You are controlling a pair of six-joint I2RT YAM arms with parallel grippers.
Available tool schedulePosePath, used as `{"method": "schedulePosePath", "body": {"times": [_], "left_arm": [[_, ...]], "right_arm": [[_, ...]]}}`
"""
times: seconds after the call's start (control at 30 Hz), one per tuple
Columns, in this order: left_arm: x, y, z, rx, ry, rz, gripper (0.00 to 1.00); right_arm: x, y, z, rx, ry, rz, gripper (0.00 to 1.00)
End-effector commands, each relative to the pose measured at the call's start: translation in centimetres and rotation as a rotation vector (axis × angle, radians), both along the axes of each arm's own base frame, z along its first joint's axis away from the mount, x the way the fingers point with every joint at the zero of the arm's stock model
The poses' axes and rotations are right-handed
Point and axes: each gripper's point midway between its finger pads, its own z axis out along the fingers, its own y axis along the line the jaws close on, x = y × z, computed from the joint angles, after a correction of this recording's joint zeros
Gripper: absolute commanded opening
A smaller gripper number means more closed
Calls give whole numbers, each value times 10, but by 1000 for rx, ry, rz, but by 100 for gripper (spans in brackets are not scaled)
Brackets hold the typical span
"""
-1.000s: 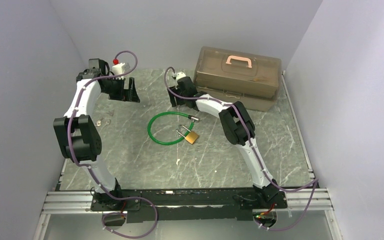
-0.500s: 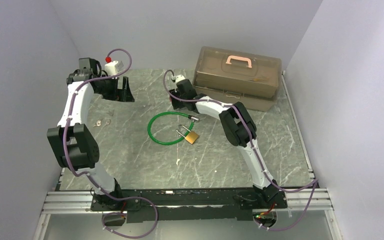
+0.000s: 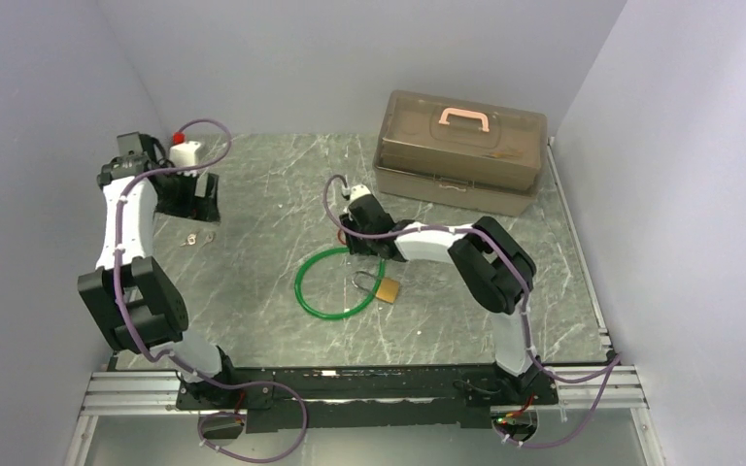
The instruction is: Unlock with the key
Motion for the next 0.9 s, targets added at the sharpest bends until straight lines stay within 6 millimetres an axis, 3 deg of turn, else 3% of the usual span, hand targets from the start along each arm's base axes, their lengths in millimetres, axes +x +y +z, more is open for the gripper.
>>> {"method": "schedulePosePath", "body": {"times": [0.0,0.17,0.33,0.43,0.53,0.7,0.8,0.87], "left_arm": [[-5,78,-31,161,80,154,96],[0,110,-58,199,113,237,95],[14,113,-77,162,136,264,94],[20,112,-88,145,147,264,94],[23,116,-103,155,180,274,93],[27,123,-124,158,210,300,93],[32,121,-131,148,228,299,91],[36,117,-134,155,242,291,89]], "right_arm": [[-25,-23,6,-28,13,-44,39],[-11,-22,54,-17,-97,-38,52],[2,-11,111,28,-188,-12,59],[-9,3,130,70,-212,41,61],[-38,25,128,98,-190,114,61],[-102,74,109,138,-136,245,51],[-124,86,85,142,-78,261,40],[-129,82,69,146,-39,233,35]]}}
